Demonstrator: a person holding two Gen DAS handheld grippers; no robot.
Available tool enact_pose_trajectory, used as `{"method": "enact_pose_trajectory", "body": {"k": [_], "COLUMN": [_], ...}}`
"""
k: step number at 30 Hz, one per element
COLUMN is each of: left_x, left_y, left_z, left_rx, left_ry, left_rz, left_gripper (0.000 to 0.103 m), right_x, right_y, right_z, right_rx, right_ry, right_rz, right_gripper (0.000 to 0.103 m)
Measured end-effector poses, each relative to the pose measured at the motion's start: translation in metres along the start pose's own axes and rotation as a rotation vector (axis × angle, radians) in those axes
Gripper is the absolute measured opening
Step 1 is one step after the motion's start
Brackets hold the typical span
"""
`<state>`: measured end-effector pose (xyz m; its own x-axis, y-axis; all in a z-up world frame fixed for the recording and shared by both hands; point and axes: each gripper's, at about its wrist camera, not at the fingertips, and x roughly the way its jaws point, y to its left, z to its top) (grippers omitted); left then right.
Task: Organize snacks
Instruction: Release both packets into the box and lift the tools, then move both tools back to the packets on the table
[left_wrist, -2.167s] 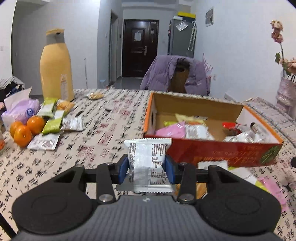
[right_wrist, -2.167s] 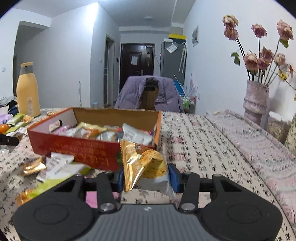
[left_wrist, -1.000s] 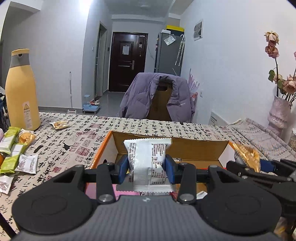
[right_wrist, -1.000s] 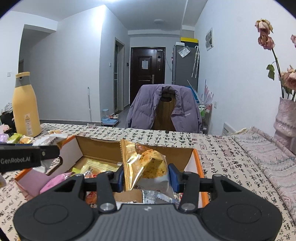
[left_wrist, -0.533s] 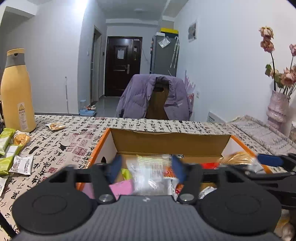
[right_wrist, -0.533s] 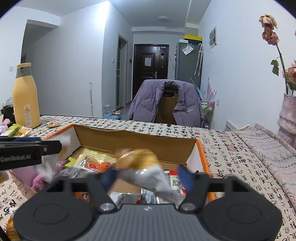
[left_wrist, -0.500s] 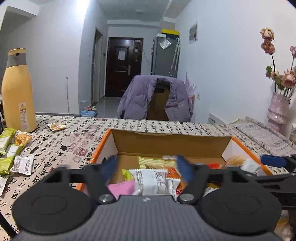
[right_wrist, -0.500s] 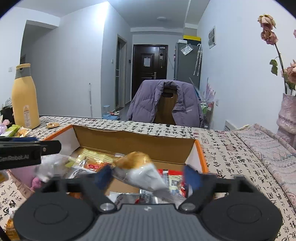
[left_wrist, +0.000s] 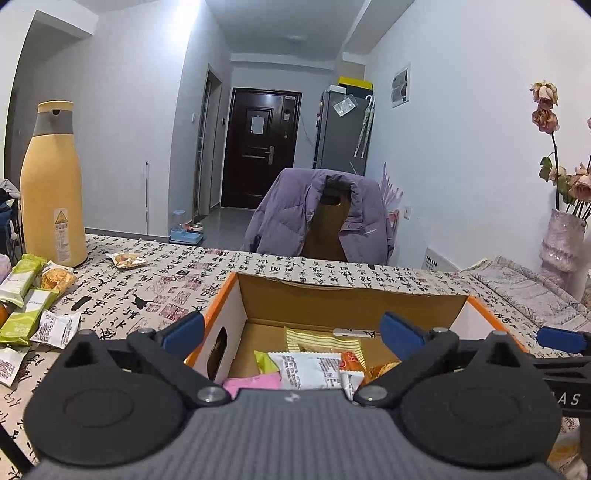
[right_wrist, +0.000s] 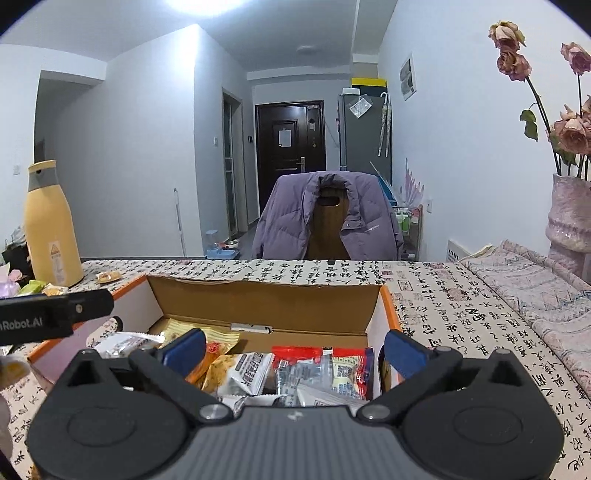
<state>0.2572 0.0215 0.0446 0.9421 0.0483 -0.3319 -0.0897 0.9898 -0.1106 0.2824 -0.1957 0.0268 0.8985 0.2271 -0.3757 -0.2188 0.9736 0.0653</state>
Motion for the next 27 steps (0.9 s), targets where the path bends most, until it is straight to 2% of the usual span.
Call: {"method": "enact_pose_trajectory", "body": {"k": [14,21,27], "left_x": [-0.023,-0.041,-0.056], "left_y": [-0.008,-0.005,0.002], "left_z": [0.014,0.013,-0.001], "left_rx": [0.008,0.021,0.019], "left_ry": [-0.023,-0.021,0.013], "left_rz": [-0.013,-0.011,-0.014], "left_gripper": [0.103,0.103,0.103], "right_x": [-0.025,-0.043,-0.061], "right_y": [0.005,0.01,0.012], "right_z": [0.012,0.004,-0.011], "right_rx": [-0.017,-0.038,-0.042], "right_ry": [0.01,0.033,0.072], "right_rz": [-0.021,-0.017,-0.004], "right_gripper": [0.103,0.103,0.103]}}
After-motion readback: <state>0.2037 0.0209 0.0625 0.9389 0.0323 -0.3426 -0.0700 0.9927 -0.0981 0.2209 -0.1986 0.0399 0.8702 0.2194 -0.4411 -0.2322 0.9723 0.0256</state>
